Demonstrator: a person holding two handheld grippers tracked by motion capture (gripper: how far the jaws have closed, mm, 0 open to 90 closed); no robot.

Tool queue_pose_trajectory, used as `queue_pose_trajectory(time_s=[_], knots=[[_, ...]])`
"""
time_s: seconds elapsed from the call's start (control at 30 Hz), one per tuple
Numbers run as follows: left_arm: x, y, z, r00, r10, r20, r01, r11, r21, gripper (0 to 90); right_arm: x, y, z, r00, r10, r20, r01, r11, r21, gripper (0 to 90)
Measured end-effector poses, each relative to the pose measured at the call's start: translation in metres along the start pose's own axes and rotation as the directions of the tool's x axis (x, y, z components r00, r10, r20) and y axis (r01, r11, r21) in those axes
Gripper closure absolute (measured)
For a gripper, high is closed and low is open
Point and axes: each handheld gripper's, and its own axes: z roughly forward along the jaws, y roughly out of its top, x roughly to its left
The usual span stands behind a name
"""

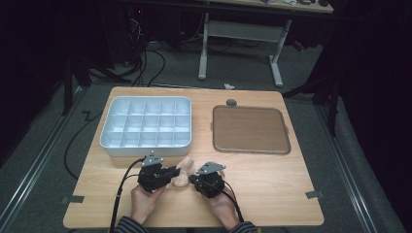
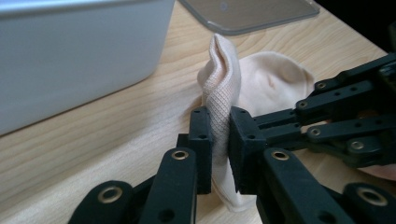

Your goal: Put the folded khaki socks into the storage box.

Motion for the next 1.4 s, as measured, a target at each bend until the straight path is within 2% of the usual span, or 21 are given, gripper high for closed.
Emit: queue_pose_trajectory(time_s=[0.17,0.53,0.73,0.93,1.0,1.1,1.23,1.4], knots=[[-0.002,0.003,-0.002,0.9999,0.011,0.012,-0.011,0.9998,-0.015,81.2,0.001,0.003,0.002,1.0,0.001,-0.001,-0.001,1.0,0.011,85.7],[-0.003,0.008,-0.004,0.9989,-0.006,0.048,0.008,0.9988,-0.048,82.5,0.003,0.009,0.008,0.9998,-0.008,-0.019,0.009,1.0,0.017,85.5],[-0.003,0.008,-0.005,0.9985,0.006,0.054,-0.003,0.9979,-0.064,83.0,0.009,0.016,0.013,0.999,-0.028,-0.035,0.029,0.999,0.039,85.5],[-0.002,0.007,-0.008,0.9991,0.011,0.042,-0.008,0.998,-0.063,83.4,0.013,0.018,0.018,0.9983,-0.028,-0.051,0.03,0.999,0.026,84.9],[-0.001,0.007,-0.009,0.9993,0.009,0.036,-0.007,0.998,-0.062,83.5,0.013,0.018,0.017,0.9984,-0.028,-0.05,0.029,0.999,0.022,81.4],[0.0,0.007,-0.012,0.9995,0.012,0.031,-0.01,0.9975,-0.07,83.5,0.014,0.017,0.009,0.9989,-0.022,-0.04,0.022,1.0,-0.004,79.2],[0.001,0.007,-0.015,0.9998,0.01,0.016,-0.009,0.9973,-0.073,83.5,0.009,0.015,-0.01,0.9998,-0.021,-0.004,0.021,0.998,-0.051,76.2],[0.002,0.006,-0.018,1.0,0.005,-0.005,-0.005,0.9972,-0.074,83.5,-0.004,0.009,-0.03,0.9965,-0.007,0.083,0.013,0.997,-0.078,72.1]])
